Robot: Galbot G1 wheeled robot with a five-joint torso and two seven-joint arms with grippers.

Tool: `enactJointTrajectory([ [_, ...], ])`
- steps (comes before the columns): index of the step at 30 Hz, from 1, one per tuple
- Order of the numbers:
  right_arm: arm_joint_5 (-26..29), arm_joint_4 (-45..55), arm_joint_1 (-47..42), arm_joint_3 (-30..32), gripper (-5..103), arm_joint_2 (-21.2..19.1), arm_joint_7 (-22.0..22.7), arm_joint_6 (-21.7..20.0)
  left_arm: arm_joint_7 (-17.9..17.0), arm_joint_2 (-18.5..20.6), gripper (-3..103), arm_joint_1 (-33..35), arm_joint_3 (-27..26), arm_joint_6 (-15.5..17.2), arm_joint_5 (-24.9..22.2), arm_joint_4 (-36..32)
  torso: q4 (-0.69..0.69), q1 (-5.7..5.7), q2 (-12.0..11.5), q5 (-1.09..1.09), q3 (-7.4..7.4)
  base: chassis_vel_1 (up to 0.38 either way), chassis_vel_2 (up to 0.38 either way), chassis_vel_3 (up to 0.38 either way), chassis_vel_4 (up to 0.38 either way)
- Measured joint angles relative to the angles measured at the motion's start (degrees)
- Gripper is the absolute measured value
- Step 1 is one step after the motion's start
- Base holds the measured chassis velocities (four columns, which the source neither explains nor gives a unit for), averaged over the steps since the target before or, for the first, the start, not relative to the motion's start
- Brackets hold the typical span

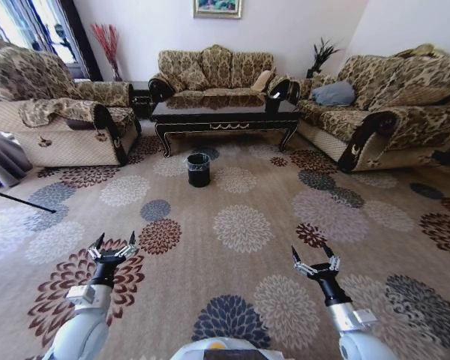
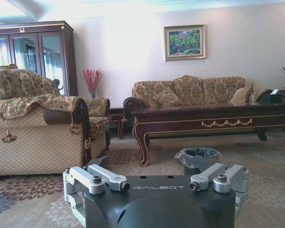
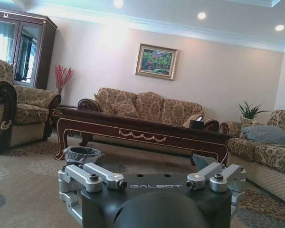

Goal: Move to the front of the table and pick up the trash from the floor, then place it into the trash bin.

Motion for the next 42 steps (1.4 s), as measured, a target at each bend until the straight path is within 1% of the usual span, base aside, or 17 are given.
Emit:
enactJointTrajectory([
  [2,0.0,0.0,0.0,0.0,100,0.0,0.0,0.0,0.0,0.0,100,0.0,0.0,0.0,0.0,0.0,0.0,0.05,0.24,0.0,0.21,0.0,0.0,0.0,0.0],
  [5,0.0,0.0,-0.01,0.0,100,0.0,0.0,0.0,0.0,0.0,100,0.0,0.0,0.01,0.0,0.0,0.0,0.25,1.25,0.0,0.98,0.0,0.0,0.0,0.0],
  [11,0.0,0.0,0.0,0.0,100,0.0,0.0,0.0,0.0,0.0,100,0.0,0.0,0.0,0.0,0.0,0.0,0.6,2.33,0.0,1.73,0.0,0.0,0.0,0.0],
  [13,0.0,0.0,0.0,0.0,100,0.0,0.0,0.0,0.0,0.0,100,0.0,0.0,0.0,0.0,0.0,0.0,0.84,3.02,0.0,2.17,0.0,0.0,0.0,0.0],
  [16,0.0,0.0,0.0,0.0,100,0.0,0.0,0.0,0.0,0.0,100,0.0,0.0,0.0,0.0,0.0,0.0,0.96,3.38,0.0,2.41,0.0,0.0,0.0,0.0],
  [24,0.0,0.0,0.0,0.0,100,0.0,0.0,0.0,0.0,0.0,100,0.0,0.0,0.0,0.0,0.0,0.0,1.72,5.64,0.0,3.9,0.0,0.0,0.0,0.0],
  [42,0.0,0.0,0.0,0.0,100,0.0,0.0,0.0,0.0,0.0,100,0.0,0.0,0.0,0.0,0.0,0.0,3.14,9.62,0.0,6.49,0.0,0.0,0.0,0.0],
])
